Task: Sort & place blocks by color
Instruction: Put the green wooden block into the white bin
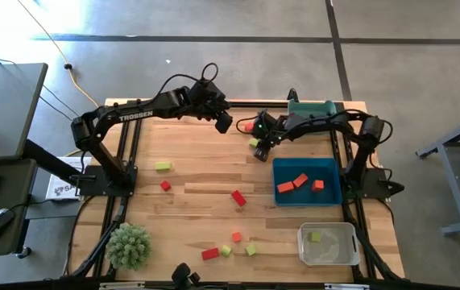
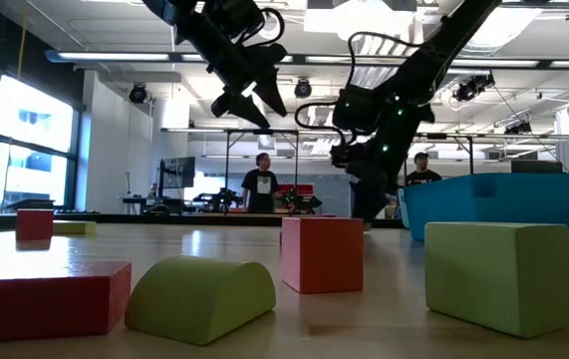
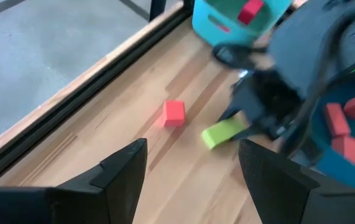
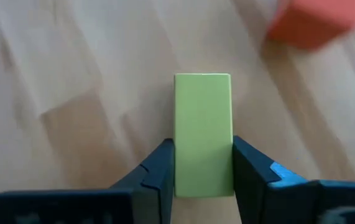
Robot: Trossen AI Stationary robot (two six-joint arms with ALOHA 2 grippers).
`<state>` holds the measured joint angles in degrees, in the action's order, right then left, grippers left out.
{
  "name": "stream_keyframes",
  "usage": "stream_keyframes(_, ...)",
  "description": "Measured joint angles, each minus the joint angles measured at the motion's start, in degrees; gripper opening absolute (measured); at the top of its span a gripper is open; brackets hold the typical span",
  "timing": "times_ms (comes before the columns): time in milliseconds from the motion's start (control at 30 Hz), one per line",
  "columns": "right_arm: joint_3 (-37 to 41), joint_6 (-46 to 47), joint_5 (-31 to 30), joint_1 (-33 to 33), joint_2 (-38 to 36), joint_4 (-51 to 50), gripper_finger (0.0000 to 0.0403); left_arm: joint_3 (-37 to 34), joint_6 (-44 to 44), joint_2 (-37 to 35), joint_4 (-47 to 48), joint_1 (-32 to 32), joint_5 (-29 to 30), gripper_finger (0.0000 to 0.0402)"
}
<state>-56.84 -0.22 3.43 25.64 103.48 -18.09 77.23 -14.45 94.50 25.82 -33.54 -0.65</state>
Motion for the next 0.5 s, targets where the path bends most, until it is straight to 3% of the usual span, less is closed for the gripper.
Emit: stream_keyframes(500,-1.16,19.82,-2.73,-8.7,-17.65,-14.67,0.0097,-0.02,6.57,0.0,3.44,0.37,-0.19,0.0243)
